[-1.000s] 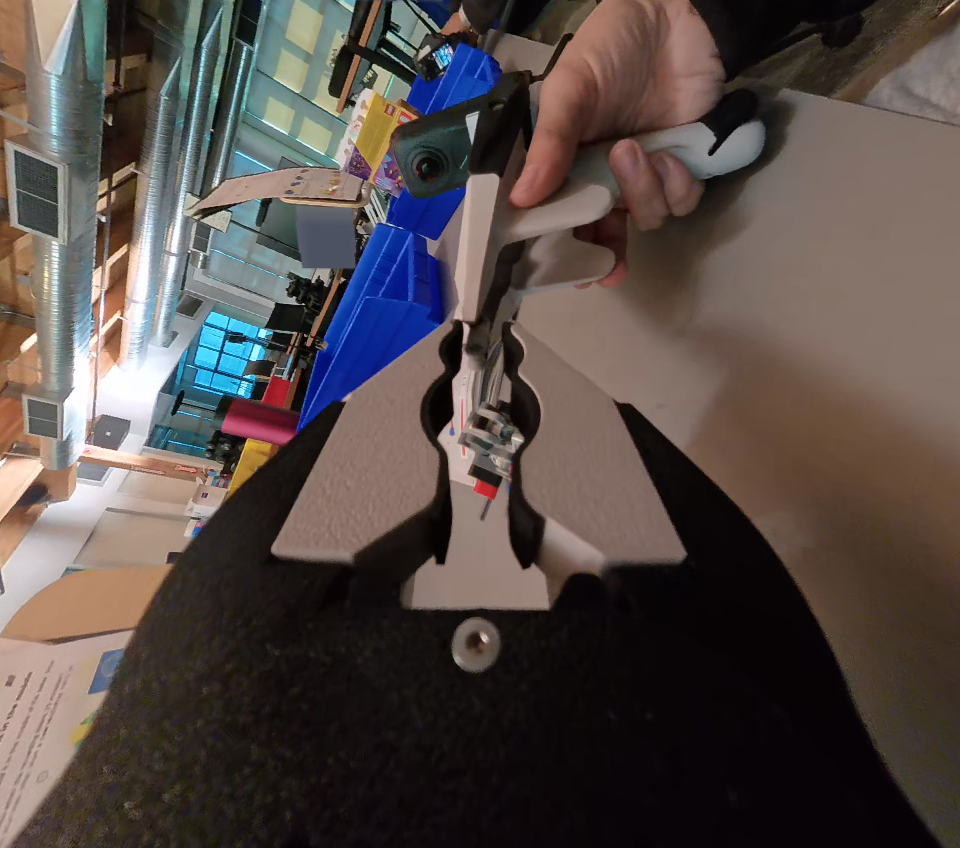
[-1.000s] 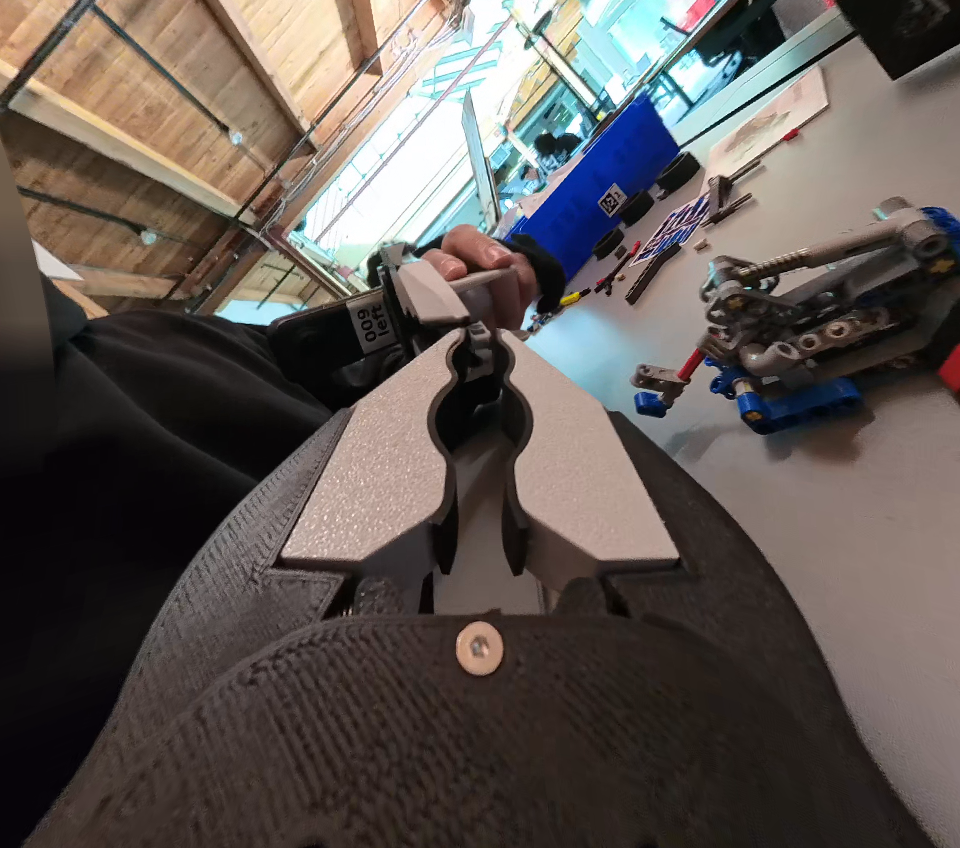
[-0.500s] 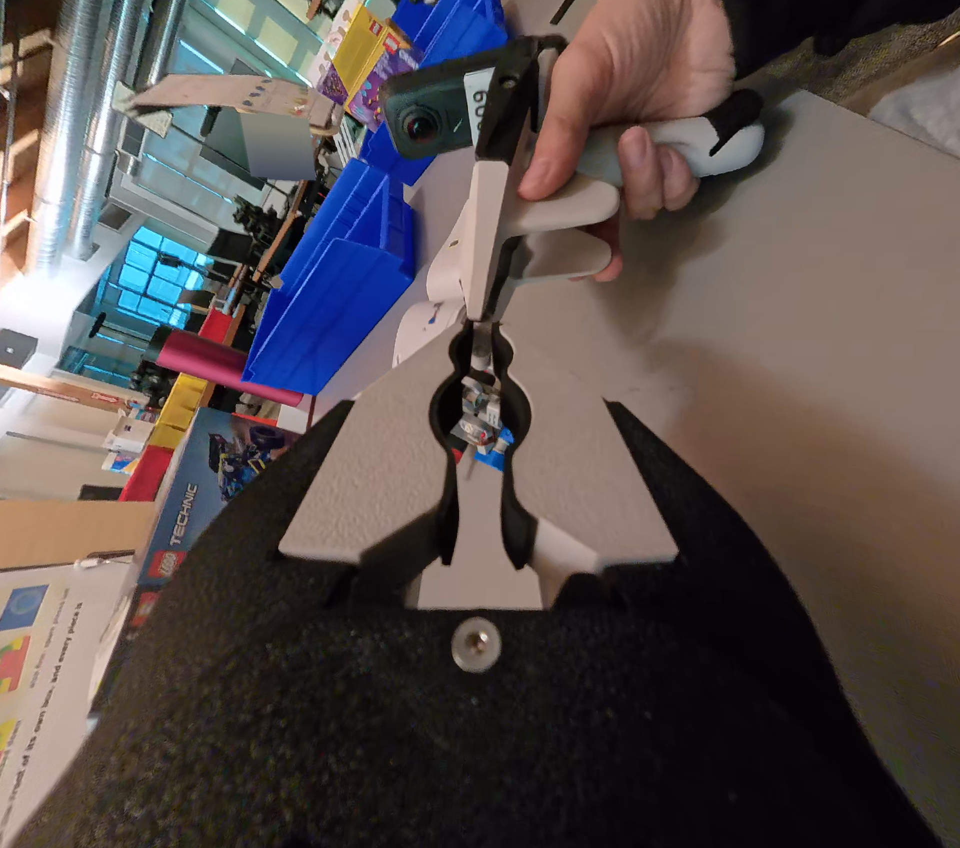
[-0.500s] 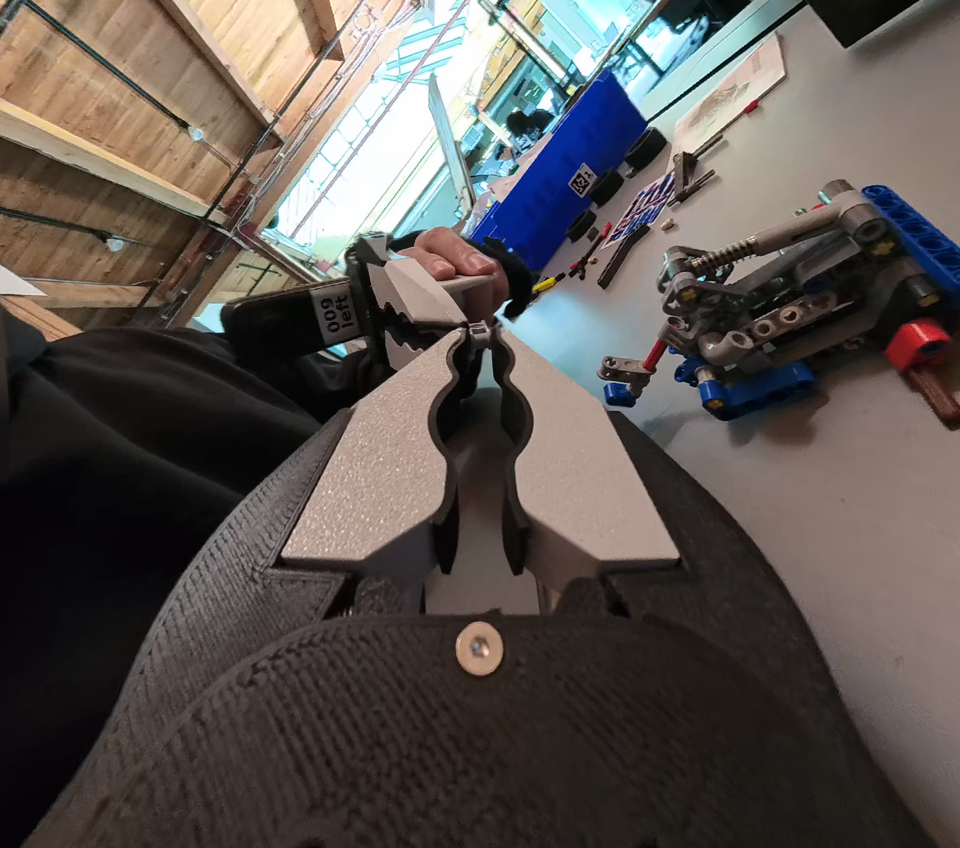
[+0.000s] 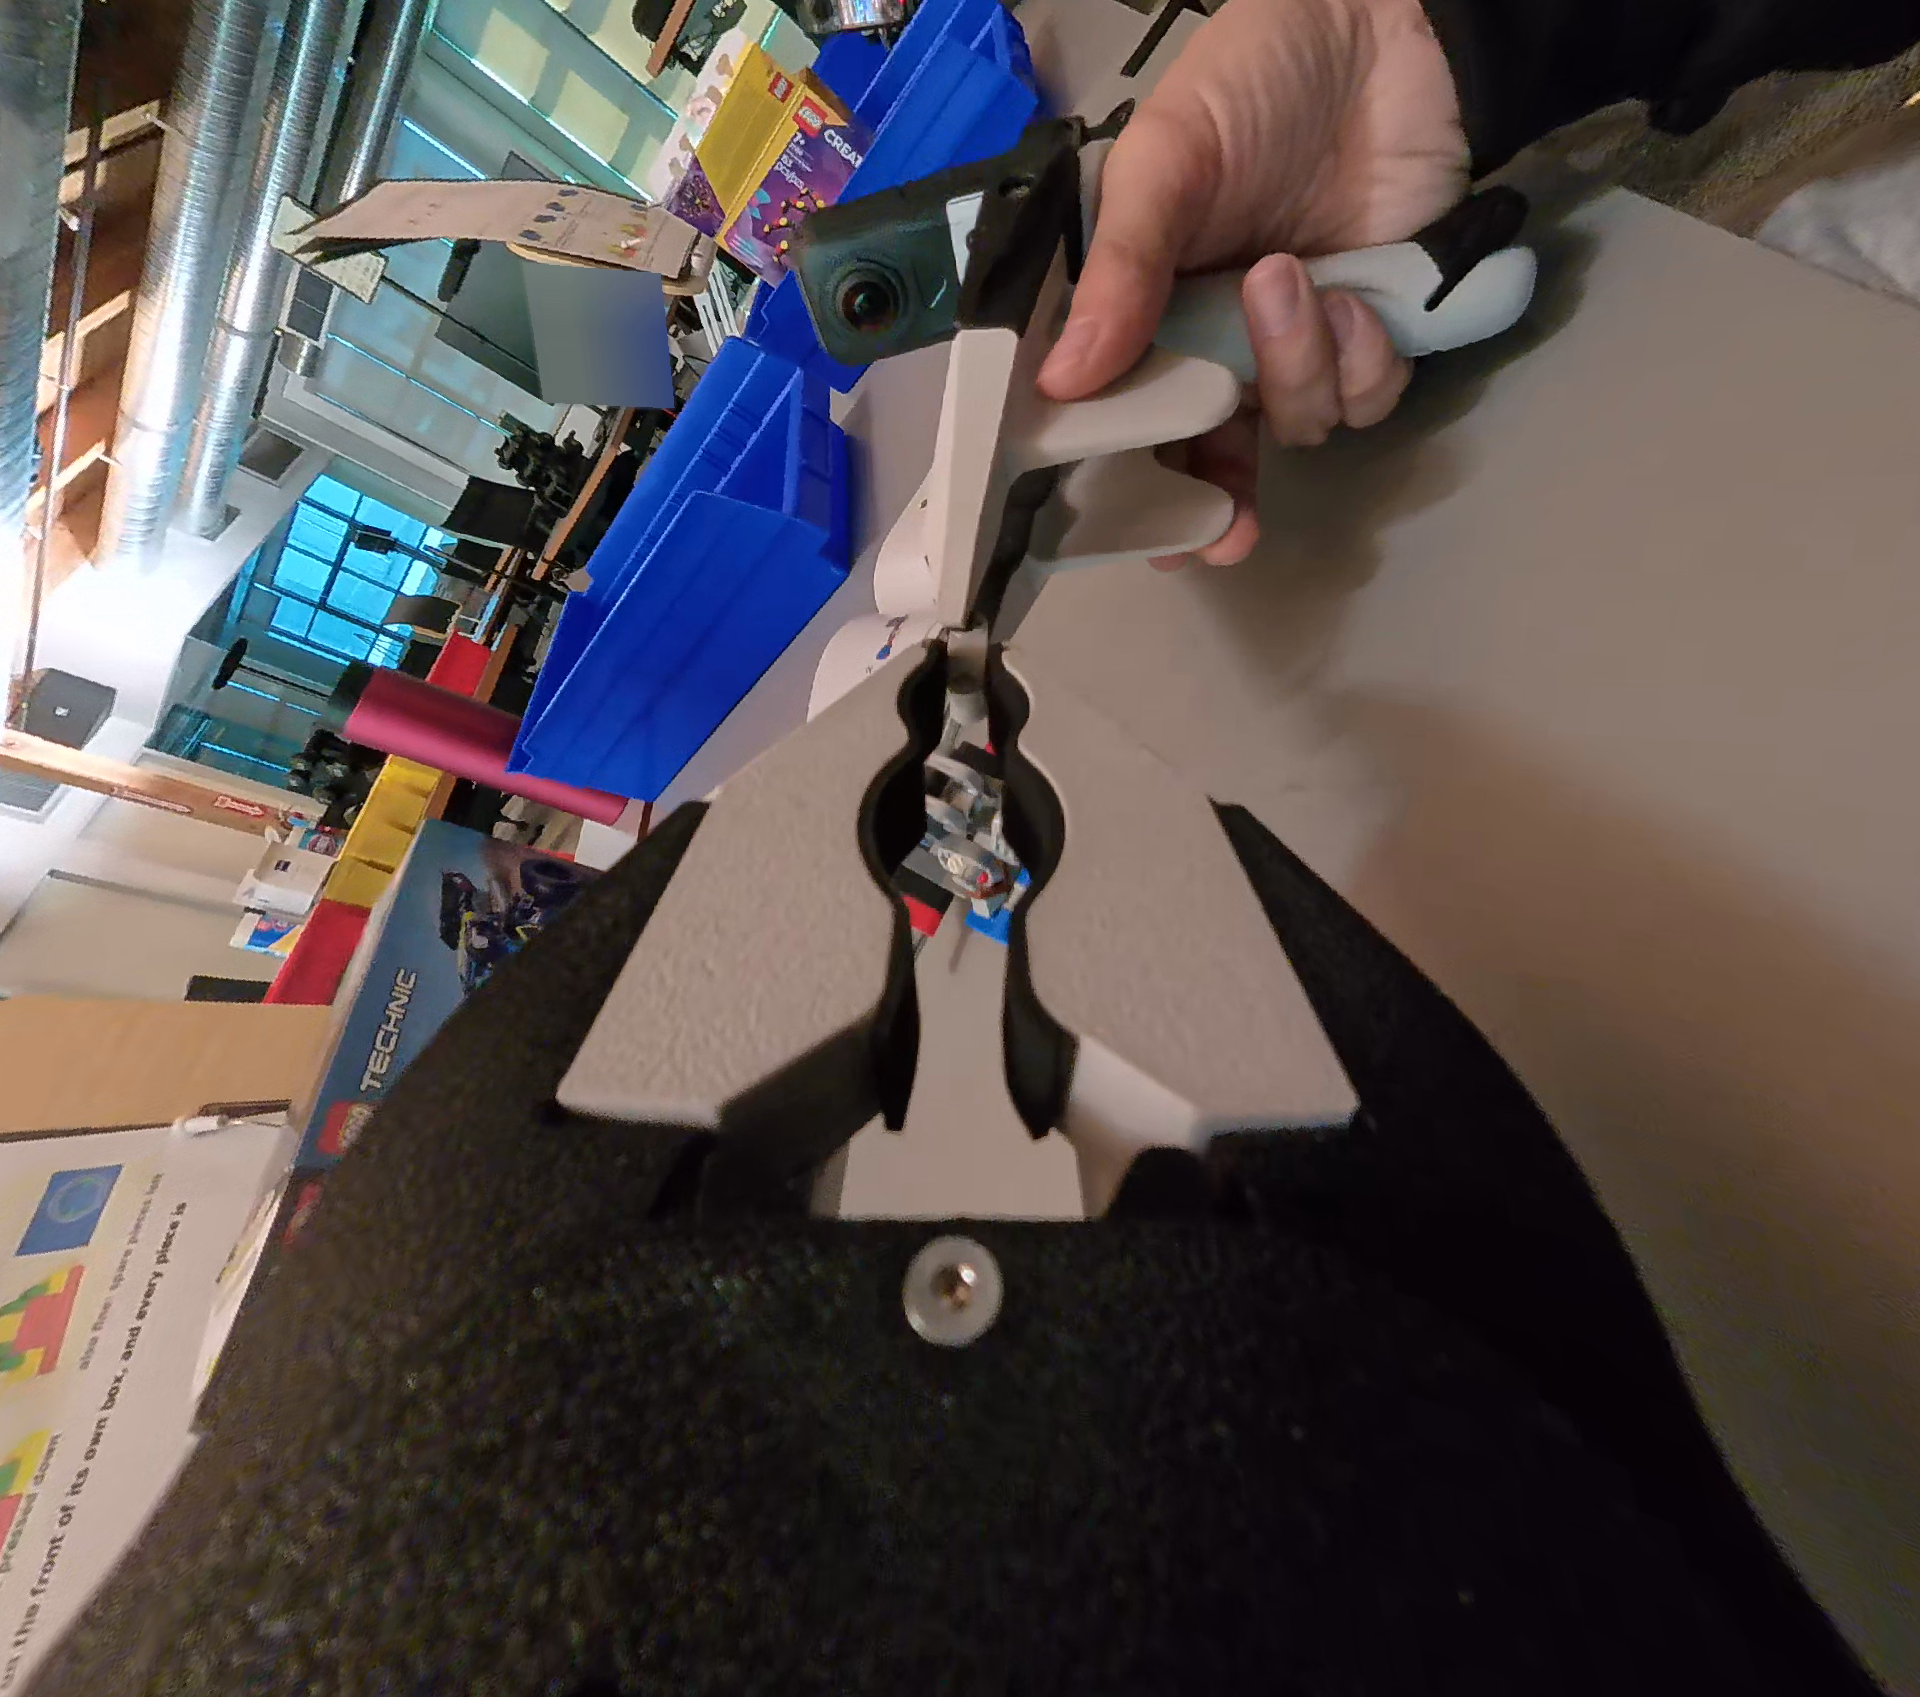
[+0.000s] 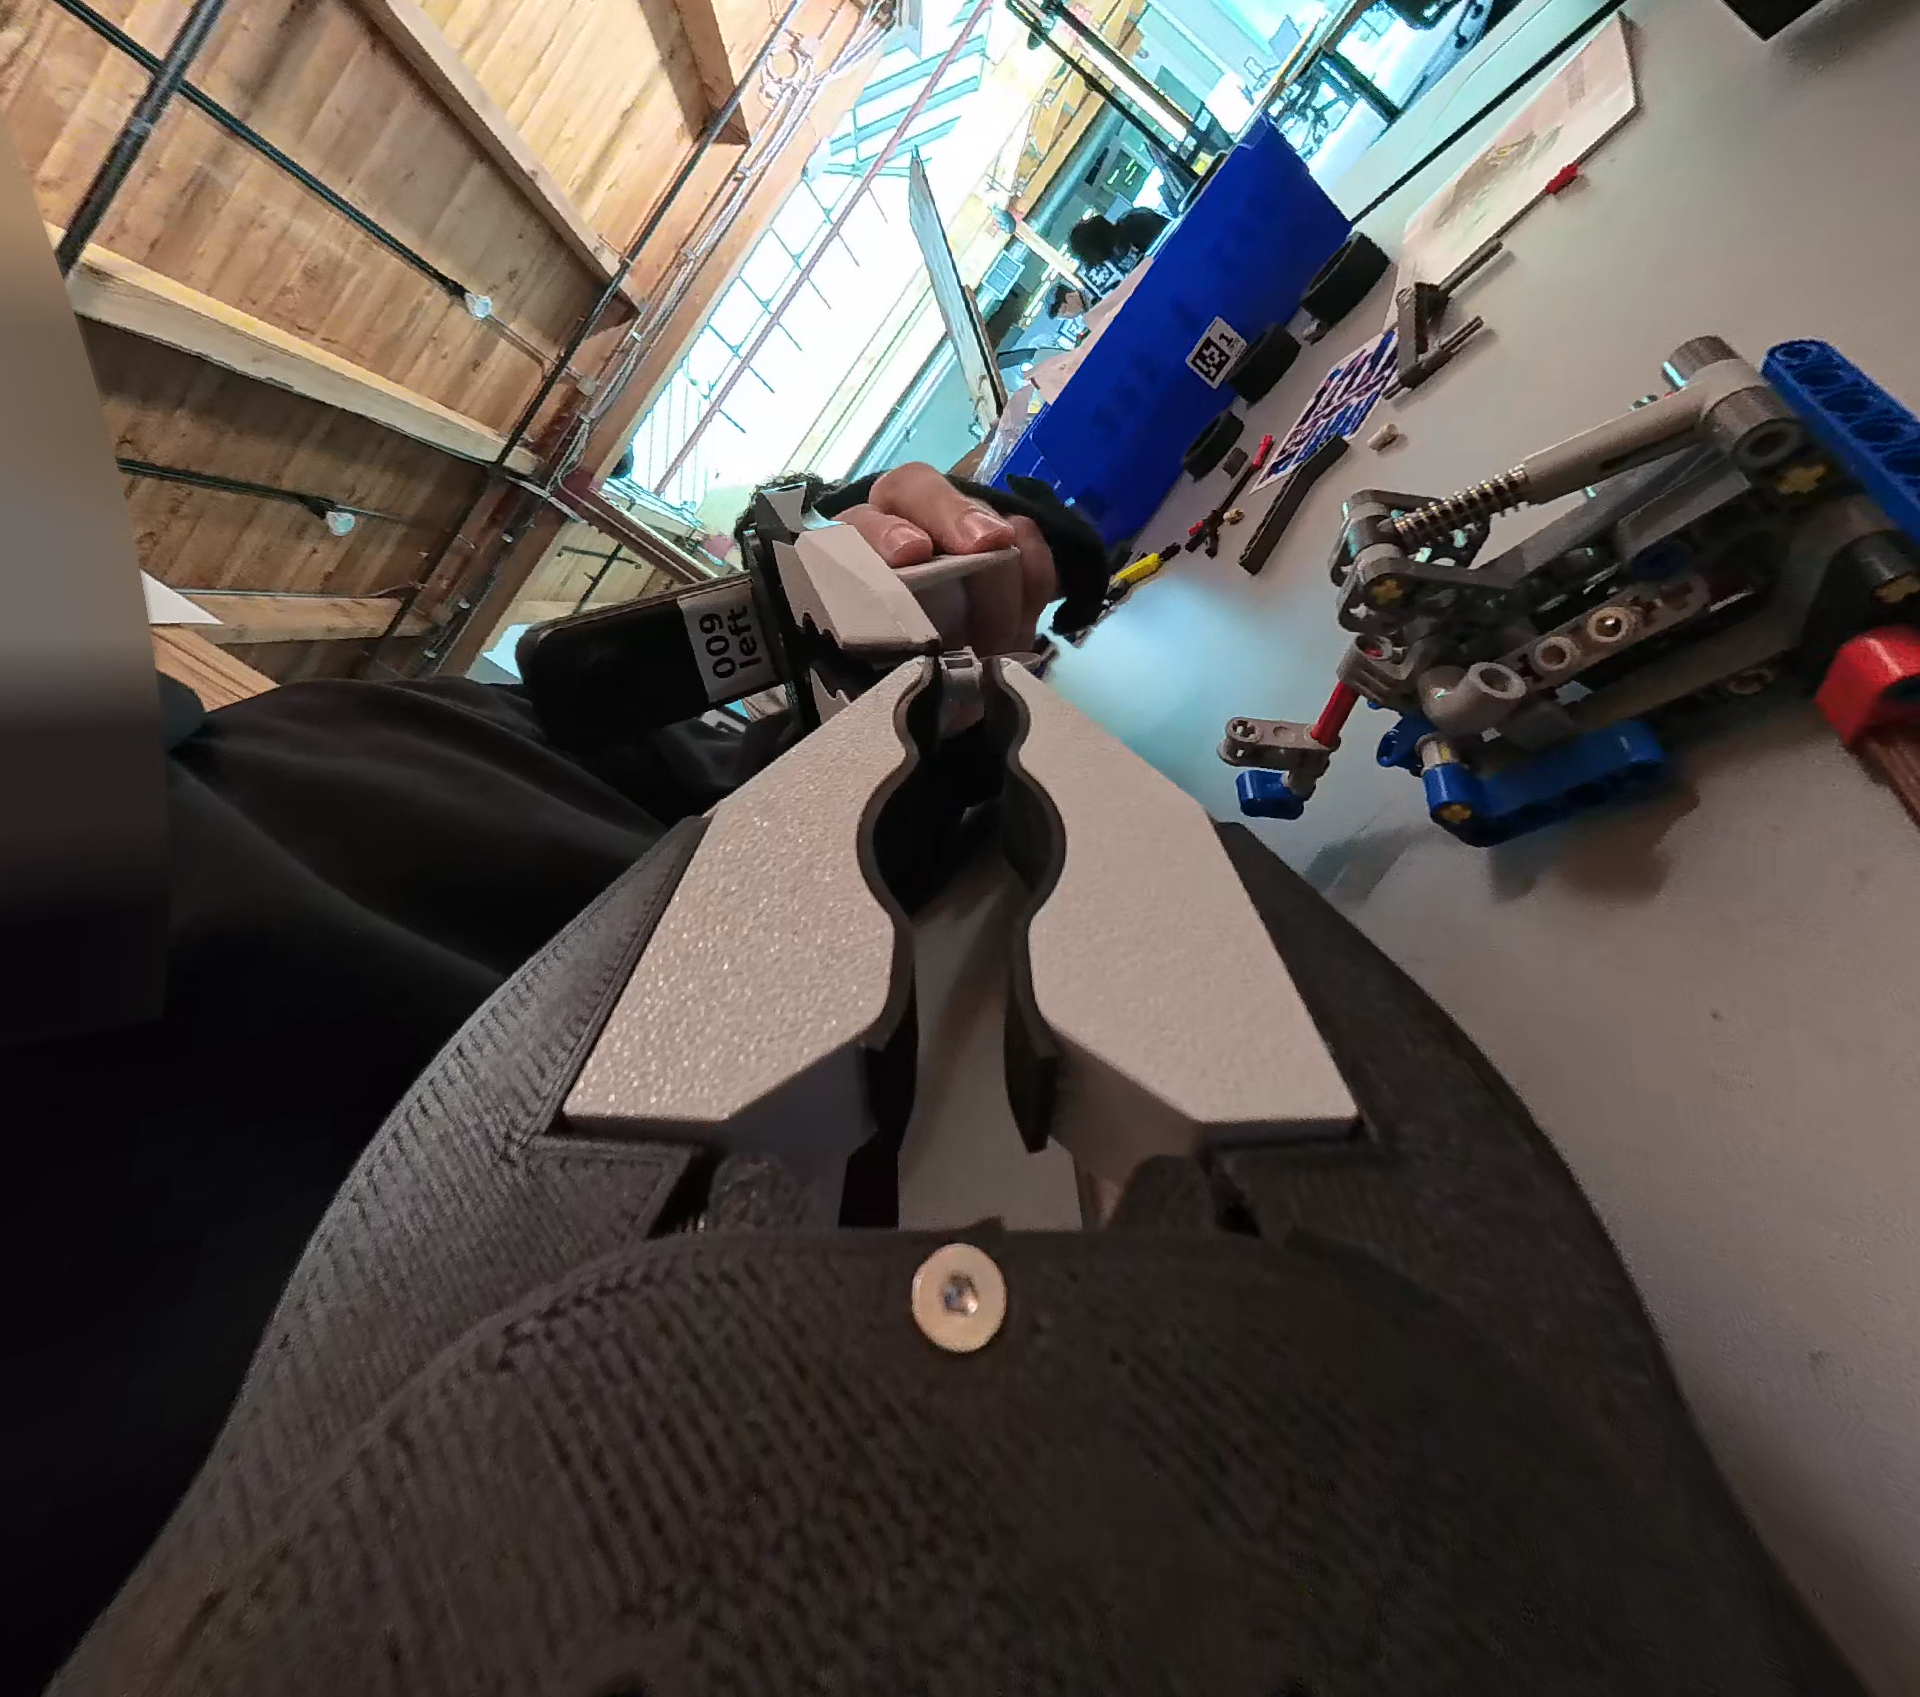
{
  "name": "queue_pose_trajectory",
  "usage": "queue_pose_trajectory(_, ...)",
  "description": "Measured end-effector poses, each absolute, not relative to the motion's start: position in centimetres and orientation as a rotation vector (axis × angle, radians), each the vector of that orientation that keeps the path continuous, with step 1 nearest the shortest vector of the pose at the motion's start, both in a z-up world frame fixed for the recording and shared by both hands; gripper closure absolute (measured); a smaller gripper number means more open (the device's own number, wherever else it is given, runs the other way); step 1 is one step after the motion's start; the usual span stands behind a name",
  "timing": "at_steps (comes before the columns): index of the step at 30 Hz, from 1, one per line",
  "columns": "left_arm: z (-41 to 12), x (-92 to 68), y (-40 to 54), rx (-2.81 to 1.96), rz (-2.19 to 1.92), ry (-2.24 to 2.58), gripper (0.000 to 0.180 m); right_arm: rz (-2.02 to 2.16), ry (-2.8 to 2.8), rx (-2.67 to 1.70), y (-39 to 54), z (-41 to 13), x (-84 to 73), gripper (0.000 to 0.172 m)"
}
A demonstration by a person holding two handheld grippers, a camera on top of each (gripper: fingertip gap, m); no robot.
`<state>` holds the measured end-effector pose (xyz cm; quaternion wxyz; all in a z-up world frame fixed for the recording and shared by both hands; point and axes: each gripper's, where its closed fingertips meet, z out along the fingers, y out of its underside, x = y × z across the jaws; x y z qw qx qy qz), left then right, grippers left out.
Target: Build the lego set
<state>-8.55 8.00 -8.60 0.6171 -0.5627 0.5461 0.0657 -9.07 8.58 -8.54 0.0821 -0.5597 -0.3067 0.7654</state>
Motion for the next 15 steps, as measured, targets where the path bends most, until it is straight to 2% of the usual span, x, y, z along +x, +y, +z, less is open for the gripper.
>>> queue_pose_trajectory(4, -8.2, -8.7, 8.2, -1.363, 0.070, 1.174, 0.176, 2.246, -0.953, -1.617, 8.6, -8.2, -8.8, 0.166)
queue_pose_trajectory(7, -7.9, -9.3, 8.5, -1.434, -0.010, 1.080, 0.176, 2.034, -1.088, -1.569, 8.5, -8.8, -8.7, 0.172)
queue_pose_trajectory(11, -7.7, -9.6, 8.4, -1.507, -0.157, 0.994, 0.176, 1.651, -1.198, -1.475, 9.4, -8.8, -9.2, 0.148)
queue_pose_trajectory(15, -8.0, -9.6, 8.6, -1.655, -0.368, 0.861, 0.176, 1.289, -1.379, -1.291, 9.0, -9.1, -9.3, 0.145)
